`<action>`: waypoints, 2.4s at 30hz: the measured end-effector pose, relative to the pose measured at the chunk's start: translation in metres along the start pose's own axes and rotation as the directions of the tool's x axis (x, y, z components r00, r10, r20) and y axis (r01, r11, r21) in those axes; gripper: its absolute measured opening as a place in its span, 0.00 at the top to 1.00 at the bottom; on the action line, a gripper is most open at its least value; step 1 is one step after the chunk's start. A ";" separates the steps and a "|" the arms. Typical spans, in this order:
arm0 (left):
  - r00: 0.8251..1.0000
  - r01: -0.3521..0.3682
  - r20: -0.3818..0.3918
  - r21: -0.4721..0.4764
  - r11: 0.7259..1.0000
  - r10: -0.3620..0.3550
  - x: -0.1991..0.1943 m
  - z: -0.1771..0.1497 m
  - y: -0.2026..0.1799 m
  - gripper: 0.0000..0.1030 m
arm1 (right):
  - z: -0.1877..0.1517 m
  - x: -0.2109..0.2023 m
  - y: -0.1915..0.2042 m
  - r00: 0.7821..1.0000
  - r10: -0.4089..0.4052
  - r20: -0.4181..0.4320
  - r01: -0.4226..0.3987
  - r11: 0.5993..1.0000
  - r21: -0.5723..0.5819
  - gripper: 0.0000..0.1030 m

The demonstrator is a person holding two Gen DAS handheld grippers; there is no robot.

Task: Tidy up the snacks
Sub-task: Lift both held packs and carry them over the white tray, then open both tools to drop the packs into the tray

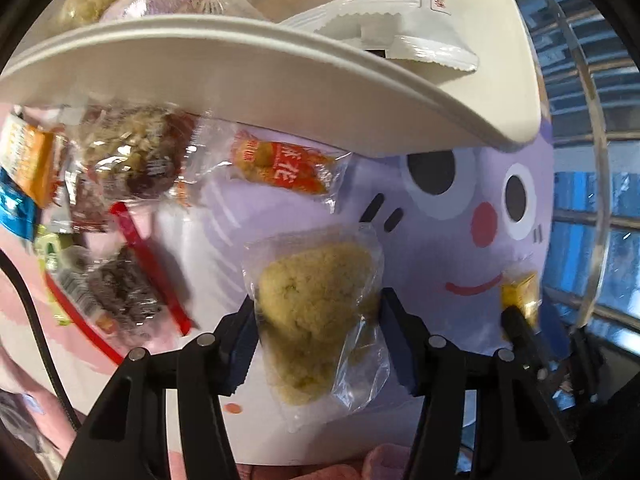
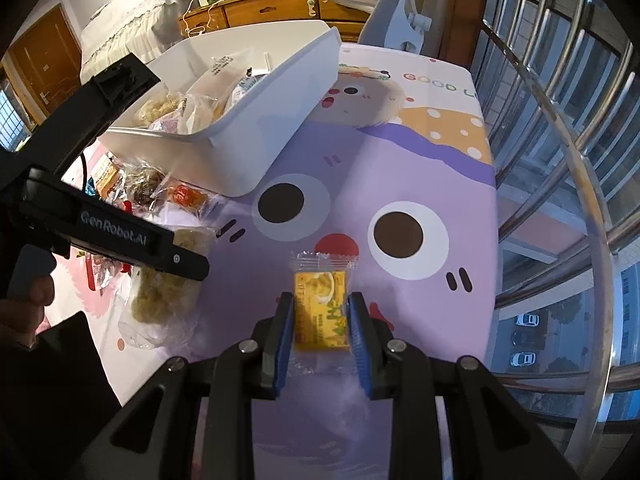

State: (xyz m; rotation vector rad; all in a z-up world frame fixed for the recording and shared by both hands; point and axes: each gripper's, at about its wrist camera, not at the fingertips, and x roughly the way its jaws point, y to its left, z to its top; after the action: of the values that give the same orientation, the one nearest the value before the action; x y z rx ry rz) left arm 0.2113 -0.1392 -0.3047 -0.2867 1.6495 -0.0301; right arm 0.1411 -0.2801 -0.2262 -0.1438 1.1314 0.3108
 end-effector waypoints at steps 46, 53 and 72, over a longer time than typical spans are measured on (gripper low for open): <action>0.939 -0.071 0.342 0.274 0.959 -0.028 -0.256 0.071 0.150 0.46 | 0.157 -0.031 0.207 0.964 -0.002 0.266 0.030 0.994 -0.103 0.73; 0.906 -0.025 0.404 0.346 0.938 -0.125 -0.266 0.090 0.151 0.46 | 0.172 -0.023 0.195 0.959 -0.066 0.276 0.072 0.997 -0.014 0.73; 0.894 0.078 0.391 0.347 0.935 -0.220 -0.260 0.078 0.192 0.27 | 0.149 -0.031 0.188 0.968 -0.132 0.215 0.085 0.973 0.215 0.48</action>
State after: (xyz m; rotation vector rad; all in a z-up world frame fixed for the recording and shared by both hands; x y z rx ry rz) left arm 0.2738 0.1112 -0.0955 -0.1542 1.1594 -0.3339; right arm 0.1989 -0.0676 -0.1271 0.0121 0.9163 0.1080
